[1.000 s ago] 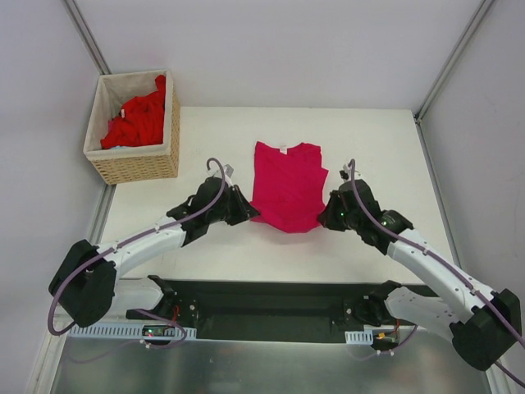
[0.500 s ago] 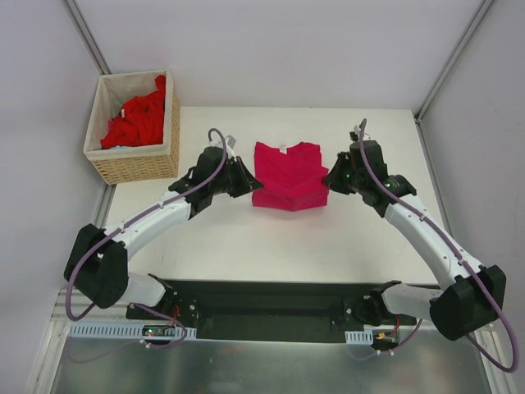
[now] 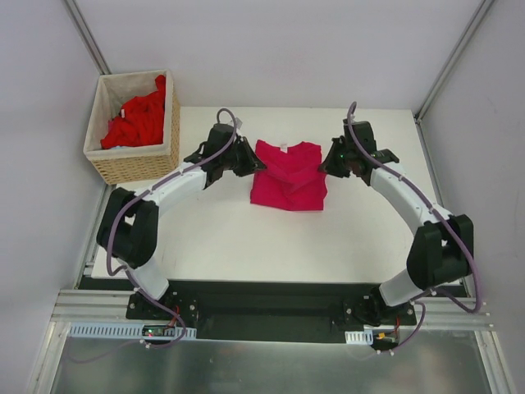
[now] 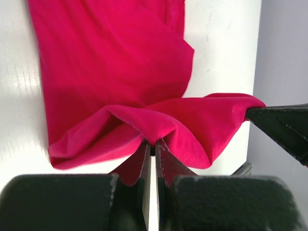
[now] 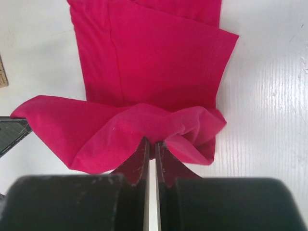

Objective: Fold and stack the t-shirts

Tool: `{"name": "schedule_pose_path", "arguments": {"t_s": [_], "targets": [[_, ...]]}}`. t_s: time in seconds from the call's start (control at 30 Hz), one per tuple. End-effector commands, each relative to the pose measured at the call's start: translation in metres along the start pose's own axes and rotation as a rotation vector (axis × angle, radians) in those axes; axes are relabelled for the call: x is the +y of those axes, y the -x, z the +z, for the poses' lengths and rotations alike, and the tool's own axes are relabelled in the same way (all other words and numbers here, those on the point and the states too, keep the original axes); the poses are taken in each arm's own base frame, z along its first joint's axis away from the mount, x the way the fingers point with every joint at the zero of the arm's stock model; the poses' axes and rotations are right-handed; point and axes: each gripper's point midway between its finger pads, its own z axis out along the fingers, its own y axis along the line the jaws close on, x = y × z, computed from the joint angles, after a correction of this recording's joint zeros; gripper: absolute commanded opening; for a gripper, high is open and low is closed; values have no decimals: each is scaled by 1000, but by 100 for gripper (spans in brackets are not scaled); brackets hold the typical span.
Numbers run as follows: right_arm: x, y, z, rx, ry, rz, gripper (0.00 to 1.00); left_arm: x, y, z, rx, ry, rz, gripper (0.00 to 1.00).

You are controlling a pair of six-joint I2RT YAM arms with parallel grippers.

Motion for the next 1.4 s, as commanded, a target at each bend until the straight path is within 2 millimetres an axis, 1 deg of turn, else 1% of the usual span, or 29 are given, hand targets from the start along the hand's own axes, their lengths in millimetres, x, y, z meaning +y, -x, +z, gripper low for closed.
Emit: {"name": "schedule_pose_path", "arguments": {"t_s": [0.0, 0.03, 0.07, 0.1, 0.13, 0.2, 0.27, 0.3, 0.33, 0.4, 0.43, 0.5, 0.53, 0.6, 0.63, 0.67, 0.7, 0.77, 0.8, 0.87, 0.9, 0.97, 1.0, 1.03, 1.07, 1.1, 1.13, 1.2, 1.37], "targets": [[4, 19, 20, -7, 39, 19, 1, -2, 10, 12, 18, -20, 22, 0], [1, 21, 25, -3, 36, 26, 1, 3, 11, 19, 24, -10, 17, 0], [3, 27, 28, -5, 44, 31, 1, 6, 14, 22, 21, -4, 12, 0], [-2, 23, 42, 21, 30, 39, 1, 8, 16, 24, 18, -1, 11, 0], [-3, 27, 45, 22, 30, 44, 1, 11, 19, 29, 18, 4, 9, 0], [-6, 31, 58, 29, 24, 48, 1, 16, 27, 31, 7, 11, 1, 0], [-9, 37, 65, 27, 25, 59, 1, 18, 36, 34, 3, 7, -7, 0], [-6, 44, 66, 16, 39, 62, 1, 21, 42, 33, -5, 7, -12, 0], [-9, 43, 73, 26, 35, 69, 1, 21, 47, 34, -11, 5, -15, 0], [-8, 47, 78, 28, 40, 72, 1, 23, 58, 33, -28, 1, -17, 0], [-6, 54, 81, 20, 46, 72, 1, 25, 60, 34, -29, 4, -20, 0], [-4, 58, 85, 20, 49, 74, 1, 25, 64, 35, -30, -1, -20, 0], [0, 66, 84, 5, 59, 73, 1, 27, 68, 36, -33, -2, -22, 0], [-2, 67, 90, 12, 54, 80, 1, 25, 74, 38, -35, -14, -25, 0], [-2, 70, 92, 10, 55, 83, 1, 30, 74, 42, -29, -8, -31, 0], [-1, 75, 95, 5, 58, 80, 1, 30, 75, 43, -28, -9, -33, 0], [-2, 75, 98, 11, 54, 81, 1, 30, 76, 45, -29, -12, -32, 0], [-1, 82, 99, 2, 60, 85, 1, 35, 75, 51, -19, -5, -35, 0], [-3, 81, 104, 8, 54, 88, 1, 33, 78, 53, -21, -11, -31, 0], [-6, 86, 107, 3, 50, 91, 1, 38, 76, 61, -9, -6, -38, 0], [-10, 88, 110, 3, 45, 98, 1, 36, 80, 64, -13, -12, -35, 0], [-15, 90, 115, 2, 38, 101, 1, 44, 79, 74, -2, -2, -41, 0], [-15, 95, 115, -7, 42, 107, 1, 40, 85, 76, -11, -15, -35, 0], [-20, 94, 121, 3, 38, 113, 1, 45, 84, 83, -2, -9, -44, 0], [-21, 96, 122, -1, 38, 114, 1, 46, 85, 85, -3, -10, -42, 0], [-21, 101, 123, -8, 42, 117, 1, 43, 93, 87, -15, -18, -37, 0], [-25, 101, 129, -3, 37, 120, 1, 47, 92, 92, -9, -13, -42, 0], [-28, 104, 133, -1, 38, 128, 1, 46, 102, 94, -24, -20, -42, 0], [-31, 113, 148, -10, 48, 139, 1, 59, 112, 106, -32, -9, -50, 1]]}}
